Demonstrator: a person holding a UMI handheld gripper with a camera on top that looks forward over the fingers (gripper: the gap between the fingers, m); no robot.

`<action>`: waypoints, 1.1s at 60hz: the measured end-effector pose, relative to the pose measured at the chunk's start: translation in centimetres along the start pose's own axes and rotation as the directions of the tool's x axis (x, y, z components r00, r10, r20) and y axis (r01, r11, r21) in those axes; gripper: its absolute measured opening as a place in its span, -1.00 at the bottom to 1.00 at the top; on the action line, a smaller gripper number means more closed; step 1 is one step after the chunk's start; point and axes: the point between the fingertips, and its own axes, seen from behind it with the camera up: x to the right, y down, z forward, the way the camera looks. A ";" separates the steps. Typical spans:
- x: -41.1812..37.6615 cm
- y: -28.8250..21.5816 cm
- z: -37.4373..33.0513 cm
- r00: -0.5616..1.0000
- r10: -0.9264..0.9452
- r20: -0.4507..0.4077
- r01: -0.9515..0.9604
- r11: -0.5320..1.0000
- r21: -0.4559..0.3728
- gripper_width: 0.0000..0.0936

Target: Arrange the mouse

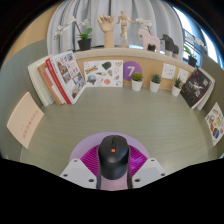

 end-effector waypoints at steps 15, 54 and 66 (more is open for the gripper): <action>-0.4 3.6 1.0 0.999 0.037 -0.016 -0.038 0.998 -0.048 -0.07; 2.5 -5.7 -16.8 0.998 0.053 -0.020 -0.050 0.989 0.137 0.83; 4.4 -5.9 -24.3 0.999 0.046 -0.023 -0.040 0.976 0.212 0.83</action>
